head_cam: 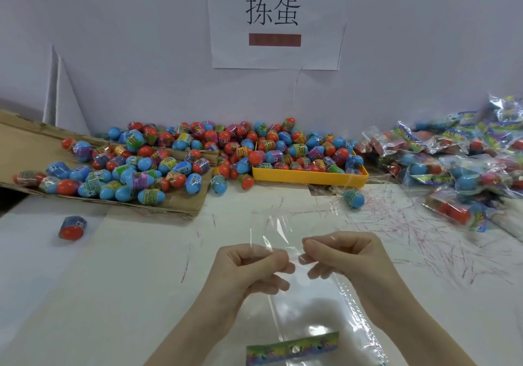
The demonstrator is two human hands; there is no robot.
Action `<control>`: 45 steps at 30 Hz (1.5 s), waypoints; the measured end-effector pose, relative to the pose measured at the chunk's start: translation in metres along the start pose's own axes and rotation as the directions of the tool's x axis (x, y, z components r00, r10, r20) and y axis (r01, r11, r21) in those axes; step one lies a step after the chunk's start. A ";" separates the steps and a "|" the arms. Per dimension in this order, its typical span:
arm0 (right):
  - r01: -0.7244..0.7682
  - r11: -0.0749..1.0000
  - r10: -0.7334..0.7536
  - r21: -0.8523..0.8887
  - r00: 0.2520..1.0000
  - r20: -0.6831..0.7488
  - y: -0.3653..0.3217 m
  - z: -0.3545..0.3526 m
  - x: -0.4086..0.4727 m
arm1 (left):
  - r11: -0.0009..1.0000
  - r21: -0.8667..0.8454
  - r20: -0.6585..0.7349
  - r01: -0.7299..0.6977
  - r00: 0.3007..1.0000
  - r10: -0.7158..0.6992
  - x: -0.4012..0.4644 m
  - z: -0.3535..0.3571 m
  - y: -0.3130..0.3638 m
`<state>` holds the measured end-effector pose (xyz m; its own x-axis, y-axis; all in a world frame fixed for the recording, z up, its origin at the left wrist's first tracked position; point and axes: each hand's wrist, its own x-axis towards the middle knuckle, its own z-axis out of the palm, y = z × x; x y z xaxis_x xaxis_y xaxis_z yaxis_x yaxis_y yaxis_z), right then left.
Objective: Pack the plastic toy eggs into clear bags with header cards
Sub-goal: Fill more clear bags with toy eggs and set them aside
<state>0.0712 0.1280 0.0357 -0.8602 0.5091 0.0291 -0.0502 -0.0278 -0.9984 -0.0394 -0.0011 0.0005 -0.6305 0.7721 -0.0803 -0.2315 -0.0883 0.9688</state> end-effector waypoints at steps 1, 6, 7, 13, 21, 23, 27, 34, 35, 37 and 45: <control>0.008 1.000 -0.008 0.003 1.000 -0.010 0.000 0.000 0.000 | 1.000 0.002 -0.004 -0.011 1.000 0.011 0.000 0.001 -0.001; 0.126 0.992 -0.125 -0.009 0.980 -0.156 -0.006 0.006 0.002 | 0.995 -0.029 -0.107 -0.091 0.990 0.088 0.000 0.004 0.000; 0.193 0.980 -0.200 -0.053 0.956 -0.213 -0.007 0.009 0.002 | 0.993 -0.002 -0.170 -0.121 0.978 0.119 0.001 0.004 -0.001; 0.375 0.162 -0.868 -0.913 0.494 0.049 -0.001 0.025 0.000 | 0.953 0.072 -0.053 -0.296 0.953 0.300 -0.002 0.004 -0.005; 0.489 0.561 -0.443 -0.668 0.859 0.257 0.006 0.036 -0.004 | 0.980 -0.146 -0.091 -0.133 0.989 0.120 -0.002 0.007 0.001; 0.451 0.707 -0.485 -0.545 0.870 0.090 -0.001 0.029 -0.001 | 0.981 -0.127 -0.158 -0.145 0.980 0.124 0.000 0.004 0.002; 0.271 0.849 -0.372 -0.454 0.916 -0.150 -0.016 0.015 0.014 | 0.983 -0.044 -0.163 -0.178 0.972 0.168 -0.003 0.006 0.007; 0.368 0.802 -0.475 -0.470 0.870 -0.129 -0.009 0.012 0.013 | 0.979 -0.019 -0.157 -0.202 0.968 0.196 -0.006 0.007 0.008; 0.442 0.650 -0.602 -0.619 0.796 -0.063 -0.010 0.012 0.013 | 0.978 -0.012 -0.156 -0.208 0.967 0.203 -0.006 0.007 0.008; 0.479 0.390 -0.666 -0.786 0.736 0.118 -0.009 0.013 0.015 | 0.975 0.017 -0.140 -0.220 0.965 0.220 -0.007 0.008 0.009; 0.355 0.763 -0.295 -0.541 0.935 0.196 -0.022 -0.009 0.058 | 0.990 -0.006 -0.214 -0.139 0.967 0.135 0.004 0.007 -0.001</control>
<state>0.0268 0.1656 0.0585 -0.8892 0.3152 0.3317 -0.0689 0.6244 -0.7781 -0.0366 0.0060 0.0009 -0.7998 0.6002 0.0028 -0.1460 -0.1991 0.9690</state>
